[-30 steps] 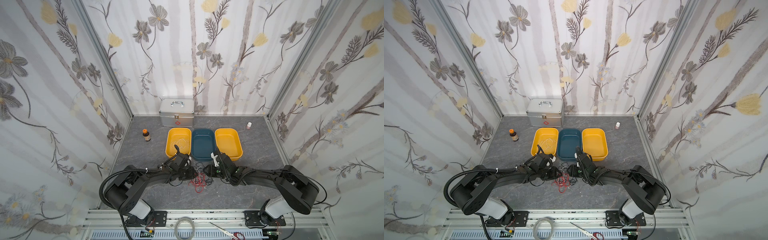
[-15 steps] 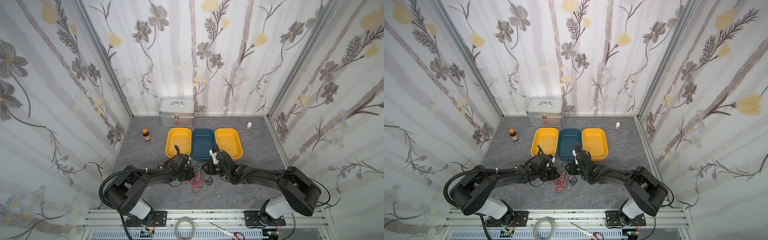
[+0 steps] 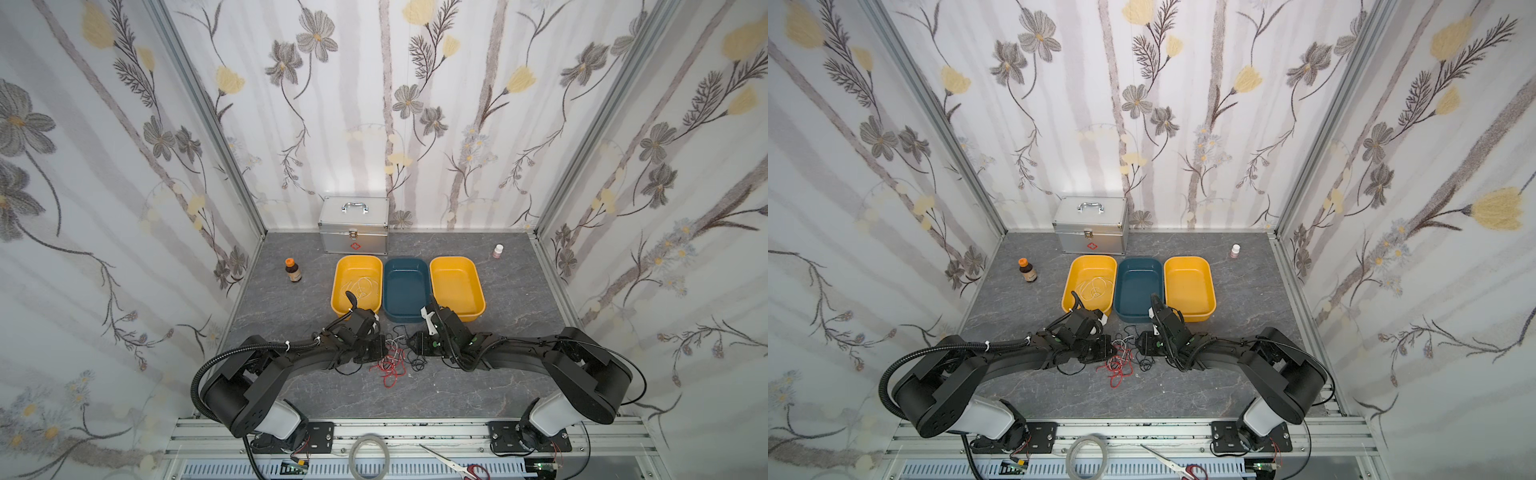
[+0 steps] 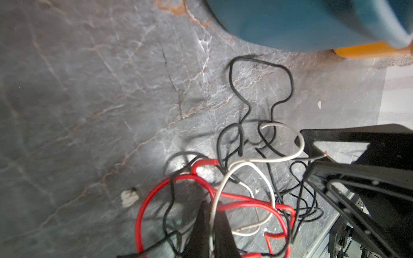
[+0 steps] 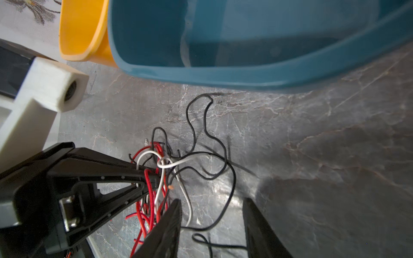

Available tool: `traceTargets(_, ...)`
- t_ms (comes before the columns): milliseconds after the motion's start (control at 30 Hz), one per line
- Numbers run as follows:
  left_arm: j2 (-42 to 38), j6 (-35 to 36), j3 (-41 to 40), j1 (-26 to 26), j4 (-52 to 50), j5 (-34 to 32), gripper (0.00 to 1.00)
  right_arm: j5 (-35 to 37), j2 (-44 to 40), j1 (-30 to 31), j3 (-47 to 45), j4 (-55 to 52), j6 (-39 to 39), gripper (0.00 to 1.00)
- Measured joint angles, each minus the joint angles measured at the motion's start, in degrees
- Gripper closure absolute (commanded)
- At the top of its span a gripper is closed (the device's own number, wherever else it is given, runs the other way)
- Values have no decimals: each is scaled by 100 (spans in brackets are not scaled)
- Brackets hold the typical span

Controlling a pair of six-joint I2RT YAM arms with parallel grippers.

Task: Untangle and sort cables by color
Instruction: Untie the cable.

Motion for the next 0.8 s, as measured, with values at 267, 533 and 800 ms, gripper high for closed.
traceTargets(267, -122, -15, -39, -7, 2, -2, 100, -216, 264, -11, 11, 354, 144, 72)
traceTargets(533, -299, -13, -85, -7, -17, -33, 100, -146, 7, -114, -173, 426, 184, 90)
traceTargets(800, -420, 9, -114, 28, -254, -197, 100, 114, -688, -459, -505, 487, 175, 92)
